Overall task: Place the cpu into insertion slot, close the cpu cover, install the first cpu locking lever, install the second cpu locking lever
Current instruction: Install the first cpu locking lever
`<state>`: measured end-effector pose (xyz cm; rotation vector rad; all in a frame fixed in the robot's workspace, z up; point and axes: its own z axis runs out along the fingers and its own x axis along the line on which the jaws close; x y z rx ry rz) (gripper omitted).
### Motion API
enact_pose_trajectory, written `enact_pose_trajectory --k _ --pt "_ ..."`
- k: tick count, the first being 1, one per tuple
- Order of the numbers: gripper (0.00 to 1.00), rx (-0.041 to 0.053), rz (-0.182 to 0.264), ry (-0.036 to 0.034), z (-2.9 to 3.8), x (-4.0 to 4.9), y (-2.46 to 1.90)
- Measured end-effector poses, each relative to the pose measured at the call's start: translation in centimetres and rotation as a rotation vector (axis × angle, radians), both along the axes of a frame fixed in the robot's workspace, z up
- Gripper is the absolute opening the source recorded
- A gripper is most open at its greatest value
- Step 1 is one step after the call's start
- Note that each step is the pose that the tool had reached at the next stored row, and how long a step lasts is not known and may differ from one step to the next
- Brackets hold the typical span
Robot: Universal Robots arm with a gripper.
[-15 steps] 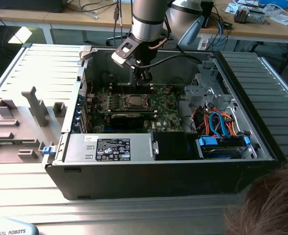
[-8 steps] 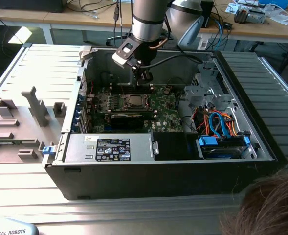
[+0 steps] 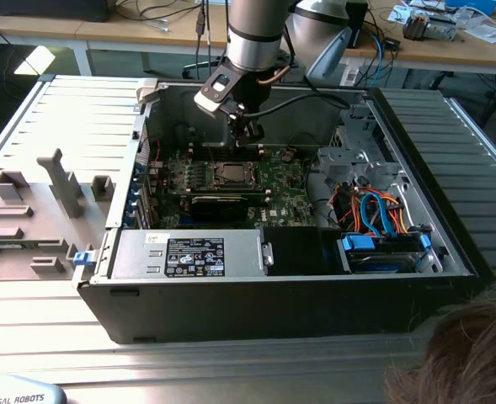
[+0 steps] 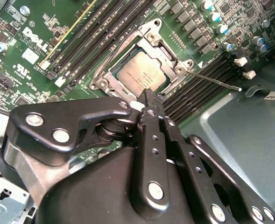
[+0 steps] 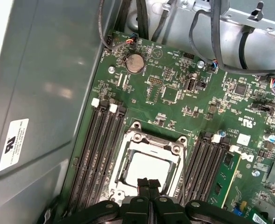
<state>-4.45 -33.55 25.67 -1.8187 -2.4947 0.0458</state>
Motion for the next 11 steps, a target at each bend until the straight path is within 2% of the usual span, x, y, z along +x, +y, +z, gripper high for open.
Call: enact_pose_trajectory --k 11 --pt "0.11 0.0000 0.037 -0.0001 0.00 0.00 0.00"
